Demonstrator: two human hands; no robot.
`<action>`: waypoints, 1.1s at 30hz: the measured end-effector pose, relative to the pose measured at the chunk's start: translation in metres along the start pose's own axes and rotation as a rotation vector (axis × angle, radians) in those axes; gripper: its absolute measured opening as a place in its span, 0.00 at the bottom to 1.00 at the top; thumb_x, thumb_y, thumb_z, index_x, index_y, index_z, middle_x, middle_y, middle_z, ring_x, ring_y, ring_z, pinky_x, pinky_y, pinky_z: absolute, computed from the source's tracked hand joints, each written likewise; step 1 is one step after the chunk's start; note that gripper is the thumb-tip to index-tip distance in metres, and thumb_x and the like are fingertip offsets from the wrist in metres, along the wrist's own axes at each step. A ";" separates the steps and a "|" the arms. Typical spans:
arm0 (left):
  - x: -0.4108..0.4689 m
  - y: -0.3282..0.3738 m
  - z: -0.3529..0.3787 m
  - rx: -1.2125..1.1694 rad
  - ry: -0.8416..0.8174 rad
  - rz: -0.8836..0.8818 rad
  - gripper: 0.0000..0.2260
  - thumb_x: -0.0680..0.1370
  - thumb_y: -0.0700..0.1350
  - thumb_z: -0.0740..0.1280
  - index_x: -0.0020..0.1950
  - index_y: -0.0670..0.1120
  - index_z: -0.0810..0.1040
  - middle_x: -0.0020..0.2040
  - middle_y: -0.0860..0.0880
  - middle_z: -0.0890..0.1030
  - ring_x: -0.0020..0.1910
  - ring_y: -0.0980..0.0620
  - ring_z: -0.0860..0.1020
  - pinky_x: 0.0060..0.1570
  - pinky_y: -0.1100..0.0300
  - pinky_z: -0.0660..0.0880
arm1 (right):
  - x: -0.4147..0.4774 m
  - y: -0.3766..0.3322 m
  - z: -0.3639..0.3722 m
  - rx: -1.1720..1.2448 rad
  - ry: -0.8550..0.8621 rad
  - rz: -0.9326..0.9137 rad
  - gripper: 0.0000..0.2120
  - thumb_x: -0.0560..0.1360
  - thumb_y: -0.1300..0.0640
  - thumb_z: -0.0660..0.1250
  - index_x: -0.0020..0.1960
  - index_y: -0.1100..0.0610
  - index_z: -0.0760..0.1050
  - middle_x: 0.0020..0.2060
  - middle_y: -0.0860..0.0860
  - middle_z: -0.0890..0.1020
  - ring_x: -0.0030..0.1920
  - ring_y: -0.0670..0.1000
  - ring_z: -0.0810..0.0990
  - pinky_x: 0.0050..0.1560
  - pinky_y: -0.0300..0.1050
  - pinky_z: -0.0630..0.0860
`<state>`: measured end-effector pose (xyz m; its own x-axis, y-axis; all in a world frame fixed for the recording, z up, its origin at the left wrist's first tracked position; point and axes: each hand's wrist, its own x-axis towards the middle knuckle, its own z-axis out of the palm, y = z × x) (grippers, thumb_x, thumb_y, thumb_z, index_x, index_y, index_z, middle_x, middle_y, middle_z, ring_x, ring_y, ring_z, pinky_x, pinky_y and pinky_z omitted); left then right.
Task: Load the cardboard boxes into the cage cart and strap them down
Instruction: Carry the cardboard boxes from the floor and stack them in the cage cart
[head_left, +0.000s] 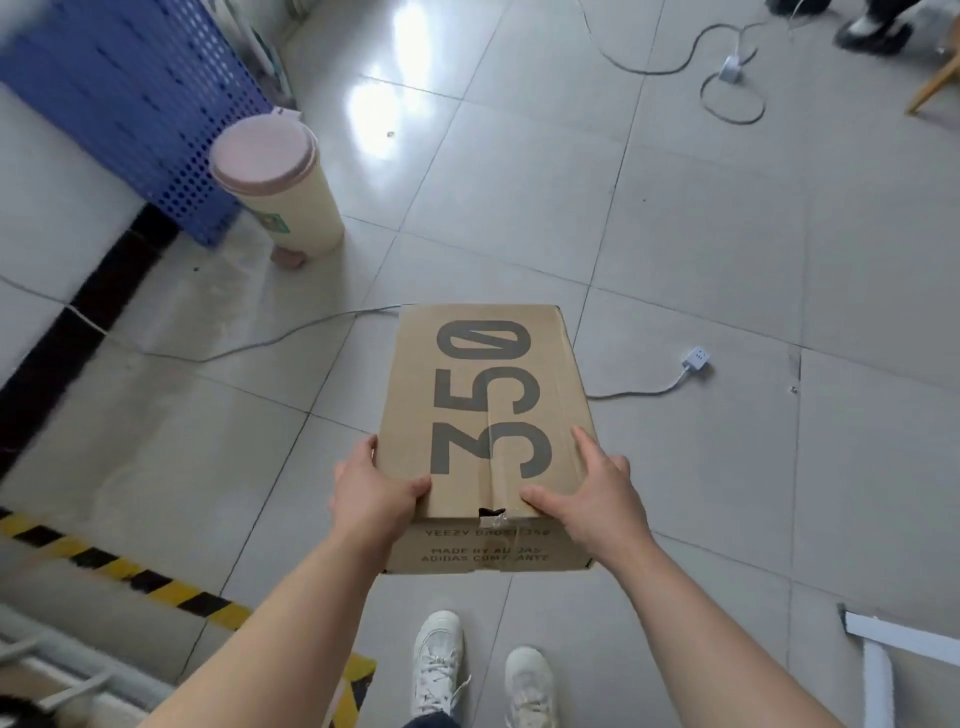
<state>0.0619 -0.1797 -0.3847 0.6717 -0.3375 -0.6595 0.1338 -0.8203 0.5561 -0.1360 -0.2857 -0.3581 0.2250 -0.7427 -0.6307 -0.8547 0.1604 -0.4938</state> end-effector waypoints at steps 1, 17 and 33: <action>-0.017 0.010 -0.020 -0.023 0.032 0.020 0.36 0.65 0.48 0.75 0.71 0.56 0.65 0.61 0.48 0.72 0.58 0.41 0.74 0.56 0.39 0.76 | -0.016 -0.019 -0.010 -0.005 0.007 -0.040 0.48 0.65 0.39 0.75 0.77 0.43 0.53 0.62 0.52 0.66 0.59 0.53 0.76 0.60 0.50 0.75; -0.306 0.007 -0.275 -0.662 0.590 0.141 0.33 0.73 0.44 0.73 0.74 0.55 0.62 0.63 0.50 0.71 0.56 0.49 0.75 0.38 0.58 0.78 | -0.286 -0.245 -0.076 -0.295 -0.097 -0.866 0.42 0.67 0.37 0.73 0.75 0.42 0.57 0.56 0.48 0.64 0.57 0.53 0.75 0.59 0.50 0.76; -0.504 -0.232 -0.432 -1.007 1.169 -0.037 0.33 0.71 0.43 0.76 0.72 0.53 0.65 0.62 0.48 0.74 0.55 0.47 0.77 0.51 0.45 0.80 | -0.566 -0.308 0.111 -0.509 -0.493 -1.411 0.40 0.67 0.35 0.71 0.74 0.43 0.61 0.60 0.52 0.67 0.57 0.54 0.77 0.60 0.48 0.74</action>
<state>0.0068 0.3806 0.0373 0.7695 0.6076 -0.1965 0.2600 -0.0171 0.9655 0.0518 0.1575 0.0840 0.9808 0.1926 -0.0309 0.1272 -0.7514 -0.6474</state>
